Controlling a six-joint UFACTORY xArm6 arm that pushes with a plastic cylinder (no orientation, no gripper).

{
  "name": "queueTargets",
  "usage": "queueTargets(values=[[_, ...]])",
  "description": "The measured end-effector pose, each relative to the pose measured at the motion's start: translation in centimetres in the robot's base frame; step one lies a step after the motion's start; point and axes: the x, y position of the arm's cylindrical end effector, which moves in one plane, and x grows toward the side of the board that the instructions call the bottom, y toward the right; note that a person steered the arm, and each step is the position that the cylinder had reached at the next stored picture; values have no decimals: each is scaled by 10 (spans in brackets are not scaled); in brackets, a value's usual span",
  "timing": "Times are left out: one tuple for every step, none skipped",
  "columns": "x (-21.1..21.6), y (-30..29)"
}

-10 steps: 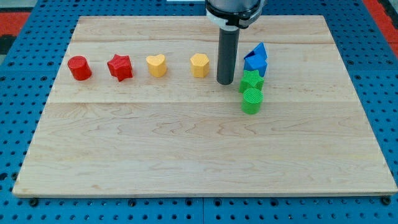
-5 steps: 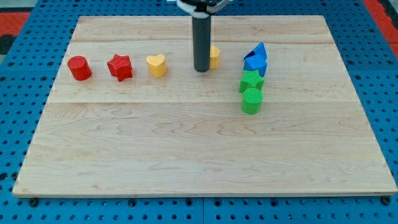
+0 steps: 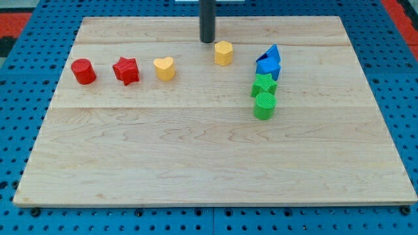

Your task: Move the yellow hexagon and blue cube to the center right

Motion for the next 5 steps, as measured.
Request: queueTargets(values=[[26,50],[67,87],[72,146],[91,162],[85,219]])
